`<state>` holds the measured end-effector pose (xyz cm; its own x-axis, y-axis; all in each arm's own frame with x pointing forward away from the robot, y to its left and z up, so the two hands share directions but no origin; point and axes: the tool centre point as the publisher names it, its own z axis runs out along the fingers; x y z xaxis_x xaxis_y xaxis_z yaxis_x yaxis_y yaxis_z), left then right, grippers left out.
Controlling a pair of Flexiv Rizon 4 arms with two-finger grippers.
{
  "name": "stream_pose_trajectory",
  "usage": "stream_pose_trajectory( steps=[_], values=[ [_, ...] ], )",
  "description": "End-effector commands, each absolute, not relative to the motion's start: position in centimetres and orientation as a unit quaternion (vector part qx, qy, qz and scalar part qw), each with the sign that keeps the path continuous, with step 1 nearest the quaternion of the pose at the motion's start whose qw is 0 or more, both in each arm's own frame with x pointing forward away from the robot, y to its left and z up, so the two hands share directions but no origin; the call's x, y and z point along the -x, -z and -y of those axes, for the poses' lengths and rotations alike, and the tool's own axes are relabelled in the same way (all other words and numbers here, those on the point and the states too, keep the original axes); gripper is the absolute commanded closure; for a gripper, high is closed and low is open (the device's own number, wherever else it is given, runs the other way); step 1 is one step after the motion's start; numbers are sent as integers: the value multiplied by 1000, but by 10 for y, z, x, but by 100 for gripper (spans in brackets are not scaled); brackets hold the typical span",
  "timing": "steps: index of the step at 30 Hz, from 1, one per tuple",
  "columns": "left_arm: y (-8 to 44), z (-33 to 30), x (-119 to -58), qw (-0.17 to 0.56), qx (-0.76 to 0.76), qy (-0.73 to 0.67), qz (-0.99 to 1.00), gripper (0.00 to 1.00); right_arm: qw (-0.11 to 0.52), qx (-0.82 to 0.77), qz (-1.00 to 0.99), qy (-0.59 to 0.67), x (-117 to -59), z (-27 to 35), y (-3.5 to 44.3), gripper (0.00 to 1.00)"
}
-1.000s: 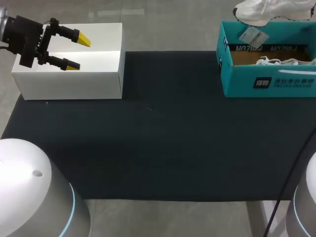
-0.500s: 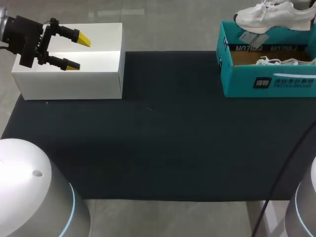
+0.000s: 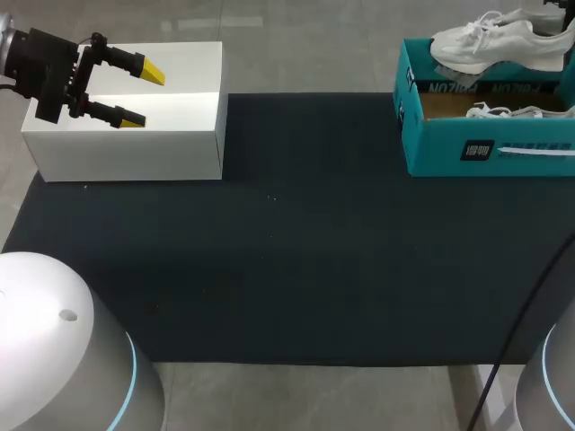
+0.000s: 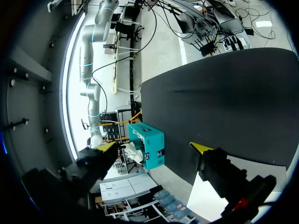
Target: Take the shoe out of the shoebox, open the shoe tongue, remove and reinsert the insole, then place the shoe into the shoebox
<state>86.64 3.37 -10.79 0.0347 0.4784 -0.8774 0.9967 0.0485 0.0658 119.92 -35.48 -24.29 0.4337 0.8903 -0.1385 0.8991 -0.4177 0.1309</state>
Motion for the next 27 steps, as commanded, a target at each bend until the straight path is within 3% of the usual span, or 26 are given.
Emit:
stream_pose_trajectory(
  steps=[1, 9, 27],
  values=[
    [107, -34, -867, 388, -606, 332, -610, 0, -18, -850, -517, 97, -1216, 357, 256, 100],
    [107, -34, -867, 388, -606, 332, -610, 0, -24, -856, -506, 98, -1215, 358, 262, 100],
    [107, -34, -867, 388, -606, 332, -610, 0, -18, -860, -509, 47, -1199, 348, 228, 100]
  ],
)
